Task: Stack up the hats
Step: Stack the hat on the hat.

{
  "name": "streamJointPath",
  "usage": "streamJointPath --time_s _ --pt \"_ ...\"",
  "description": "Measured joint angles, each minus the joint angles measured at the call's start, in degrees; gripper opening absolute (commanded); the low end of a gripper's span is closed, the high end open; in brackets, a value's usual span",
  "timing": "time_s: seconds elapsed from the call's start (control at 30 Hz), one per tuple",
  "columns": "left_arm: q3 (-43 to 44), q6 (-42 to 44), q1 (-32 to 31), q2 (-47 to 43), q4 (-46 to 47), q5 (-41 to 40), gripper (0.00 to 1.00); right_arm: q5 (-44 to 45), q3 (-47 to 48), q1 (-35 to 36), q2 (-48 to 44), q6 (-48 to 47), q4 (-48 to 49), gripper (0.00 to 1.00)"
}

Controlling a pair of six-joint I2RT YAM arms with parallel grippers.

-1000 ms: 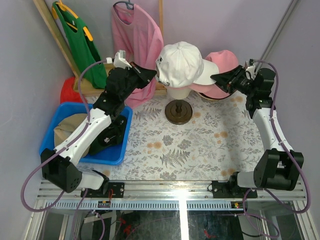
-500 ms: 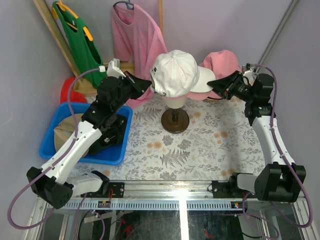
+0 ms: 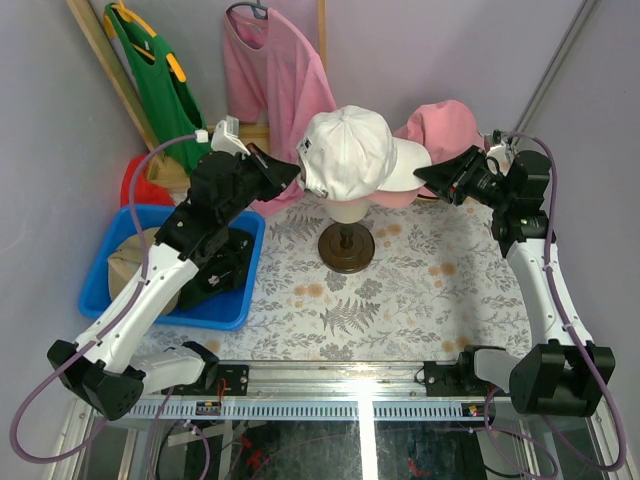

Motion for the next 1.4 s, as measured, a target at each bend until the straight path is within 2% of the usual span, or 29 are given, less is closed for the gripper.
streamJointPath --time_s 0.63,1.4 --pt "4.0 0.7 -1.2 -0.6 -3.9 -5.3 0.00 0.0 1.5 0.9 -1.7 -1.3 -1.3 0.00" --pt "6.3 2.1 -1.8 0.0 -11.1 -11.8 0.00 -0.1 3.7 1.7 -2.3 4.1 7.6 0.00"
